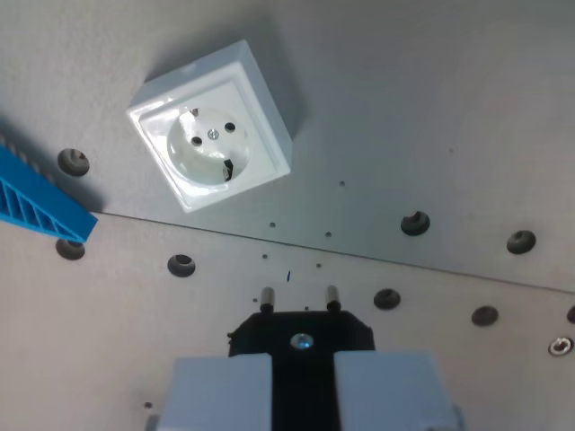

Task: Move above the white socket

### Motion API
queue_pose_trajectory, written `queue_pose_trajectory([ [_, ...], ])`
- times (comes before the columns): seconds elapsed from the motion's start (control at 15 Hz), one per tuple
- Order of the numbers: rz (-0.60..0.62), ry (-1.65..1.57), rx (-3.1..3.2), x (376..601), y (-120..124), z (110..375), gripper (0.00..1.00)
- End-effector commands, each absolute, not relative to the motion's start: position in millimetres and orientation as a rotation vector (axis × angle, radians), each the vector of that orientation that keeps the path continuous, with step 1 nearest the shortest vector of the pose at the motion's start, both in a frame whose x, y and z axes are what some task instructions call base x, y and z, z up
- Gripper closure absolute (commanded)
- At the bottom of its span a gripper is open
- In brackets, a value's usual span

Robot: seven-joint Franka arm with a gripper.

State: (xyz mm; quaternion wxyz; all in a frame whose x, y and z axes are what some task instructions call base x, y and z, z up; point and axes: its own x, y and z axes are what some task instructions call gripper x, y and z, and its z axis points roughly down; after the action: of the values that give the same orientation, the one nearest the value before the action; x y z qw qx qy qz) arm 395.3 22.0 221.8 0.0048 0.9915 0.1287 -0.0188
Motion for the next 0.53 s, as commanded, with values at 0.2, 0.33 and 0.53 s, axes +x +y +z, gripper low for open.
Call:
queue_pose_trajectory([
  [0.2,0.089,0.792,3.01,388,31,194,1.0],
  [0.33,0.087,0.835,2.996,387,35,184,1.0],
  [0.53,0.082,0.884,2.977,386,40,169,1.0],
])
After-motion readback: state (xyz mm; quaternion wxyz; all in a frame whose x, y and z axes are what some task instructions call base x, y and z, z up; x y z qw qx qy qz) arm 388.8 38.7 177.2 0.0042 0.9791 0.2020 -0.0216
